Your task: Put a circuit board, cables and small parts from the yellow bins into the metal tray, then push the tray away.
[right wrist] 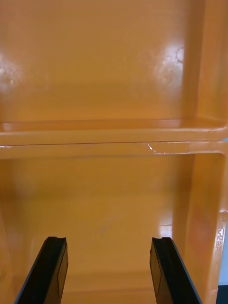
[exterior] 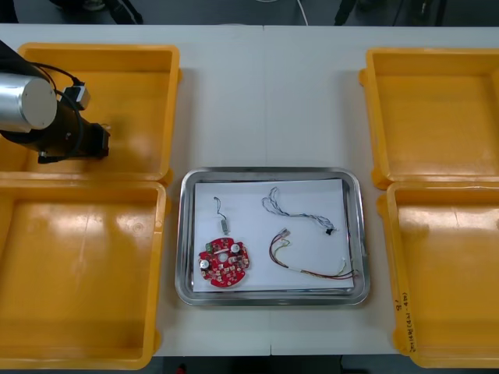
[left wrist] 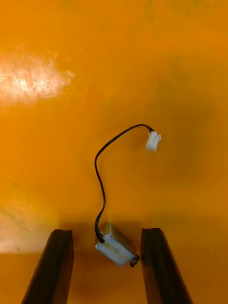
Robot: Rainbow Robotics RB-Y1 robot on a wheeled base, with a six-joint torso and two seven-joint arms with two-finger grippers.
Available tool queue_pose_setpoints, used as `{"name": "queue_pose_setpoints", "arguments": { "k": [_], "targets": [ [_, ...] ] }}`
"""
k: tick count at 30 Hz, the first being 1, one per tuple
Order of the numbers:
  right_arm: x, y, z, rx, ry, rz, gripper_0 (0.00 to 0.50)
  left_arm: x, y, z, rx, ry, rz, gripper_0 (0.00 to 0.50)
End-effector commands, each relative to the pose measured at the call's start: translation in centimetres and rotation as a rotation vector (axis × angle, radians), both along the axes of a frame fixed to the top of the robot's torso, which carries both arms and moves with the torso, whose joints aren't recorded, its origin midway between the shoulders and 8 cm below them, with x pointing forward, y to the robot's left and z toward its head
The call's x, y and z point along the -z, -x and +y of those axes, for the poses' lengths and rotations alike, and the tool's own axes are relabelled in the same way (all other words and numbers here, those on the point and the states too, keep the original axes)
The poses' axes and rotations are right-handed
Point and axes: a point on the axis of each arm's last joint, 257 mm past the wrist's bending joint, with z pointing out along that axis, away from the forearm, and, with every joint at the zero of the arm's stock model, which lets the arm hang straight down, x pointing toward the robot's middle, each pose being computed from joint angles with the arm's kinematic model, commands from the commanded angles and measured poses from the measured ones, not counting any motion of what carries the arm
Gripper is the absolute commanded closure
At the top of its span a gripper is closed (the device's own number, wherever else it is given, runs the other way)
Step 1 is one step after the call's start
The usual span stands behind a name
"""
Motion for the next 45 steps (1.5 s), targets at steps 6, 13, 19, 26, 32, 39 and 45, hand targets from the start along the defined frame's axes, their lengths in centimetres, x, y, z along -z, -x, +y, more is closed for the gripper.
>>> {"name": "queue_pose_setpoints", "arguments": {
  "k": [6,13,19,26,32,39,45],
  "targets": [
    [-1.1,0.6,-1.0,0.053,-0.025,-0.02,0.0,-0.2,-0.3,-1.2,0.038,-0.016,-0.027,0.5],
    [-0.9,0.6,-0.8,0.039,-0.023,-0.014,0.0,-0.1,-0.3,-1.3,0.038,-0.011,-0.026,0.5],
    [-0.8,0.6,-0.5,0.029,-0.017,-0.011,0.0,-0.5,-0.4,-1.3,0.039,-0.013,-0.034,0.5],
    [-0.8,0.6,-0.4,0.026,-0.017,-0.011,0.0,-2.4,-0.2,-0.9,0.023,-0.009,-0.02,0.5],
    [-0.8,0.6,-0.5,0.028,-0.016,-0.011,0.0,-5.4,0.4,-1.3,0.011,-0.002,0.008,0.5],
    [-0.8,0.6,-0.5,0.028,-0.016,-0.011,0.0,-8.1,1.5,-2.4,-0.019,0.002,0.019,0.5],
    [-0.8,0.6,-0.5,0.029,-0.013,-0.013,0.0,-9.6,2.7,-3.6,-0.028,0.004,0.019,0.5]
  ]
}}
